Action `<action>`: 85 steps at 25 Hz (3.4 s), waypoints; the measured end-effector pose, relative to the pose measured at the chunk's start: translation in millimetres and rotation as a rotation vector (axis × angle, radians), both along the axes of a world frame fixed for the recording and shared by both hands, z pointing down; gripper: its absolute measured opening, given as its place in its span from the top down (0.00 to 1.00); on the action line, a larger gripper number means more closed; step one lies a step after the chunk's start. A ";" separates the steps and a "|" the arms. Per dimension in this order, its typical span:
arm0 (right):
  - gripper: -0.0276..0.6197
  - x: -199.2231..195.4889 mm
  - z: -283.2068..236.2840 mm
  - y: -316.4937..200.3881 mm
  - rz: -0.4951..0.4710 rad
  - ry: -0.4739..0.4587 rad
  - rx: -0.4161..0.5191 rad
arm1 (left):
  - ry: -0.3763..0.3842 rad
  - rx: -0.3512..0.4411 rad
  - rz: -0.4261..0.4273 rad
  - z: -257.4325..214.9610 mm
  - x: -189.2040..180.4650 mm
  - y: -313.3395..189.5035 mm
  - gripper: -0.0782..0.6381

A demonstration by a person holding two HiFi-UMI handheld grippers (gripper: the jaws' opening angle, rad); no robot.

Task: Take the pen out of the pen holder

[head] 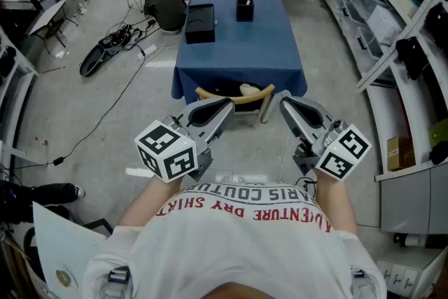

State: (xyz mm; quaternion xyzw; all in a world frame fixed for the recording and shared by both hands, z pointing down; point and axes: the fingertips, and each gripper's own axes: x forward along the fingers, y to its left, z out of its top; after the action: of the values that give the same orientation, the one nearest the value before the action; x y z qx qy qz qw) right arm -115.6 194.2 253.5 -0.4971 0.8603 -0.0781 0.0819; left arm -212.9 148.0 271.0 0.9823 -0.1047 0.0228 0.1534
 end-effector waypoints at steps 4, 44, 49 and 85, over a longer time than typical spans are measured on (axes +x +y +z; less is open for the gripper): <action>0.92 2.7 2.4 -2.4 0.007 -0.002 -0.004 | -0.005 -0.006 0.009 2.4 4.4 -1.7 0.83; 0.45 147.3 46.1 -31.2 0.147 0.075 -0.063 | -0.038 -0.039 0.034 38.6 138.3 -26.8 0.83; 0.45 171.3 52.8 -63.6 0.153 0.060 -0.068 | -0.050 -0.049 0.029 47.7 159.6 -61.2 0.83; 0.45 315.3 114.9 -430.3 -0.141 0.048 -0.217 | -0.090 -0.197 -0.262 120.6 316.7 -404.7 0.83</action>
State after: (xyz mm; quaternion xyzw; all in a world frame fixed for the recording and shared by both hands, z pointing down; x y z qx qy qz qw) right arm 199.7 -236.1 368.3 -0.4432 0.8812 -0.1643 0.0015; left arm 103.8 -256.7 391.7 0.9384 -0.2359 0.0569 0.2459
